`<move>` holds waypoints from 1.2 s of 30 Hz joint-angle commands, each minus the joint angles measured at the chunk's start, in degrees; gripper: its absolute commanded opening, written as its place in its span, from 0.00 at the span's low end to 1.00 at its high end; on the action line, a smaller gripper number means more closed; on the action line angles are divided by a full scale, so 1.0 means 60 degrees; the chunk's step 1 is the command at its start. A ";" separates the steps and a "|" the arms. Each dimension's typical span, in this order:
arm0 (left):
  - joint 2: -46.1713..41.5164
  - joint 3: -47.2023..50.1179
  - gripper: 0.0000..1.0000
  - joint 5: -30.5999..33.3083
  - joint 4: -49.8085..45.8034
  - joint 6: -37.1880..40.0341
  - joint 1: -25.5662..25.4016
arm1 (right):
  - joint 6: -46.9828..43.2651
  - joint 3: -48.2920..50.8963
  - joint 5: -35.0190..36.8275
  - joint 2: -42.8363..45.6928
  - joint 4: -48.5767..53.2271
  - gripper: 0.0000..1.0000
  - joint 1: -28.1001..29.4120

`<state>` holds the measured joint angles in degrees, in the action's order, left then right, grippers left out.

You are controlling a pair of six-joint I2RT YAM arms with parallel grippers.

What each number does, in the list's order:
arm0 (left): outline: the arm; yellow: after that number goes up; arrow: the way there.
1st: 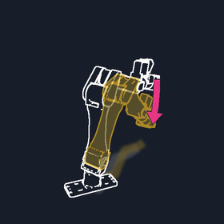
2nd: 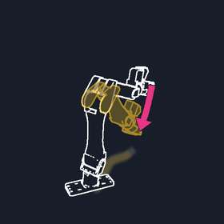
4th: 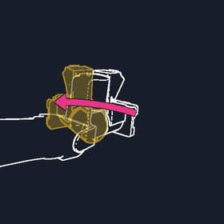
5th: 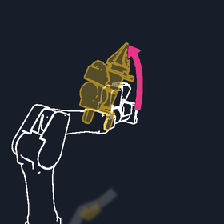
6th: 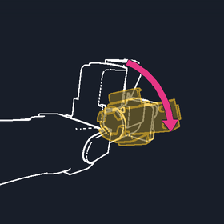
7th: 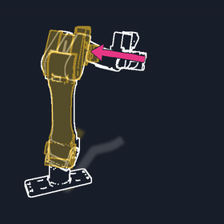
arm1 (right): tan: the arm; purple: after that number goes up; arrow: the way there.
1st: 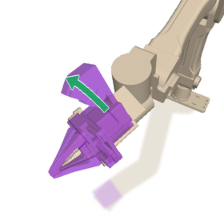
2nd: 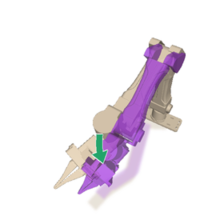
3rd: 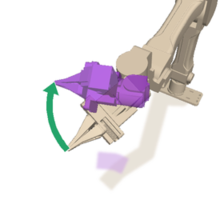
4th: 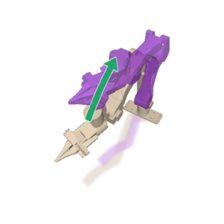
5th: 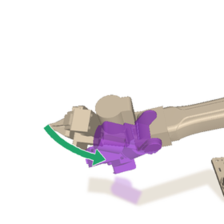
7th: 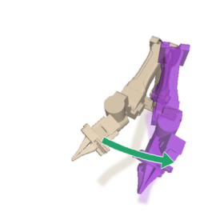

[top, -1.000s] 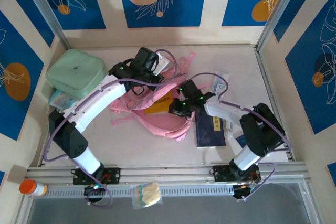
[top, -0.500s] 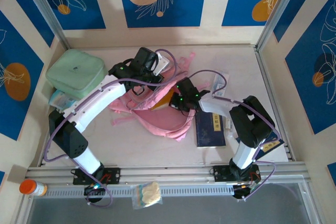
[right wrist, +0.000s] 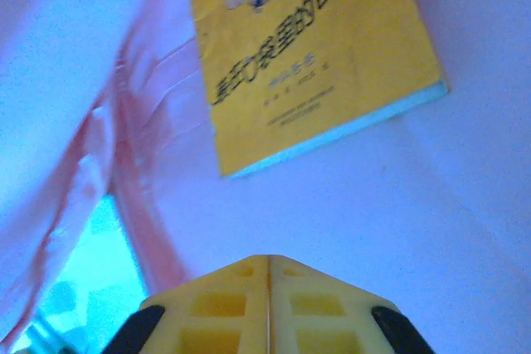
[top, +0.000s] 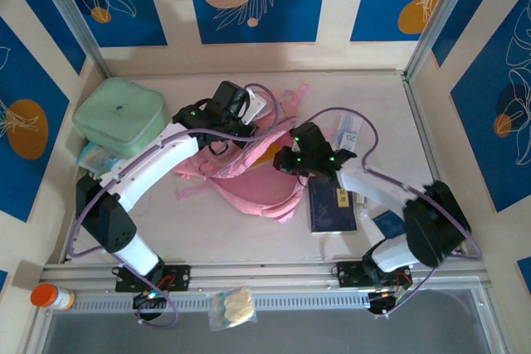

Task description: Pack books, pencil case, and school supplies into a backpack

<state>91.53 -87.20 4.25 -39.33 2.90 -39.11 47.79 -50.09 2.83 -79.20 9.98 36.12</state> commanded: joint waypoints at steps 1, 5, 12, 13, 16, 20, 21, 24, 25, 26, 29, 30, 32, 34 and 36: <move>-0.0543 0.0733 0.00 -0.0422 0.0799 -0.0616 0.0065 | -0.0501 0.0457 0.0107 0.1298 0.1529 0.12 -0.0118; -0.0549 0.1750 0.00 -0.0682 0.1158 -0.1324 0.0065 | -0.0511 0.0752 -0.0090 0.2445 0.2900 0.16 -0.0687; -0.0959 0.3274 0.00 0.0279 0.0938 -0.1702 0.0101 | -0.1001 0.0712 -0.0842 0.3384 0.5035 0.23 -0.2313; -0.1074 0.3458 0.00 0.0382 0.0909 -0.1733 0.0103 | -0.1014 0.0739 -0.0790 0.3472 0.5226 0.24 -0.2516; -0.1342 0.3766 0.00 0.0256 0.0622 -0.1812 0.0111 | -0.1123 0.0977 -0.1085 0.3784 0.5471 0.28 -0.3258; -0.1509 0.3756 0.20 -0.1021 0.0596 -0.2483 0.0013 | -0.1119 0.1166 -0.1175 0.3875 0.5856 0.40 -0.4107; -0.1616 0.3748 0.26 -0.1360 0.0719 -0.2707 -0.0081 | -0.1101 0.1217 -0.1162 0.3874 0.5889 0.43 -0.4240; -0.2181 0.4181 0.42 -0.1683 0.1798 -0.3972 -0.0519 | -0.0993 0.1323 -0.1038 0.3826 0.6034 0.51 -0.4495; -0.2345 0.4460 0.47 -0.1918 0.2414 -0.4579 -0.0678 | -0.0973 0.1345 -0.0909 0.3785 0.6093 0.53 -0.4563; -0.2493 0.4754 0.51 -0.2133 0.3154 -0.5242 -0.0903 | -0.0963 0.1381 -0.0787 0.3753 0.6150 0.55 -0.4670; -0.2516 0.5302 0.55 -0.2007 0.4685 -0.6556 -0.1733 | -0.0836 0.1565 -0.0518 0.3633 0.6233 0.59 -0.4911; -0.2412 0.5353 0.56 -0.1753 0.4981 -0.6908 -0.2097 | -0.0738 0.1633 -0.0356 0.3597 0.6289 0.61 -0.4975; -0.2057 0.5341 0.57 -0.1310 0.5478 -0.7434 -0.2778 | -0.0547 0.1693 0.0008 0.3488 0.6449 0.62 -0.5064; -0.1540 0.5269 0.58 -0.1096 0.6031 -0.7847 -0.3321 | -0.0337 0.1857 0.0244 0.3443 0.6463 0.65 -0.5104; -0.0943 0.5177 0.58 -0.0806 0.6540 -0.8173 -0.3833 | -0.0168 0.2050 0.0249 0.3437 0.6321 0.68 -0.5097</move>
<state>82.19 -55.92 -3.57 -7.84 -39.24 -59.09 44.51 -39.27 2.44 -58.46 46.37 5.82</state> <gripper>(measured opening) 0.576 0.671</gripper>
